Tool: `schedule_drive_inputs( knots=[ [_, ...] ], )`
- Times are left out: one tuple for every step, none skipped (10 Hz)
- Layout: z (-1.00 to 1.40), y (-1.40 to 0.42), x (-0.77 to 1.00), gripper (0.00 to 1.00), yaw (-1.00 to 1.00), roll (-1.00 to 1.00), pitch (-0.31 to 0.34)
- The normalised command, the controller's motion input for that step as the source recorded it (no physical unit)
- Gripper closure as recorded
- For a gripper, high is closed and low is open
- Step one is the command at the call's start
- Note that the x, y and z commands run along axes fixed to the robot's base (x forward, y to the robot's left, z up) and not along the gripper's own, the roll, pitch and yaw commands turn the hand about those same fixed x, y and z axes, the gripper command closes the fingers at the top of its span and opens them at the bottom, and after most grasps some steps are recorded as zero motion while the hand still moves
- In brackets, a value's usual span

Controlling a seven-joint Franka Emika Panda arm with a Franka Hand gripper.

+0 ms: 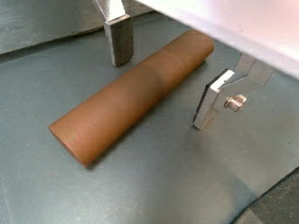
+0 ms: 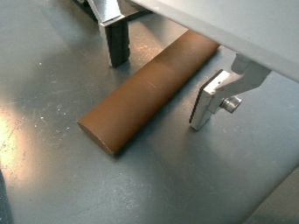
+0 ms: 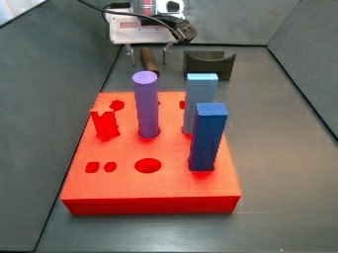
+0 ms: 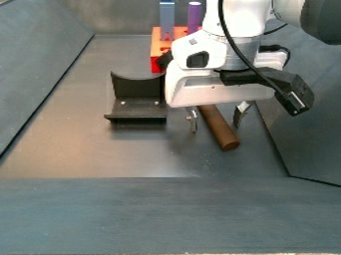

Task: Pick up the oval object. Move up. Place the oval object on the fixture. Regrasp the oval object. Move to above the board. Insert the oval object.
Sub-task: Pick up the oval object.

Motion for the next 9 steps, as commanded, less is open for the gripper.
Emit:
schedule_drive_inputs(
  knots=[
    [0.0,0.0,0.0,0.0,0.0,0.0,0.0],
    [0.0,0.0,0.0,1.0,0.0,0.0,0.0],
    [0.0,0.0,0.0,1.0,0.0,0.0,0.0],
    [0.0,0.0,0.0,1.0,0.0,0.0,0.0],
    [0.0,0.0,0.0,1.0,0.0,0.0,0.0],
    [0.0,0.0,0.0,1.0,0.0,0.0,0.0],
    [0.0,0.0,0.0,1.0,0.0,0.0,0.0],
    [0.0,0.0,0.0,1.0,0.0,0.0,0.0],
    [0.0,0.0,0.0,1.0,0.0,0.0,0.0]
  ],
)
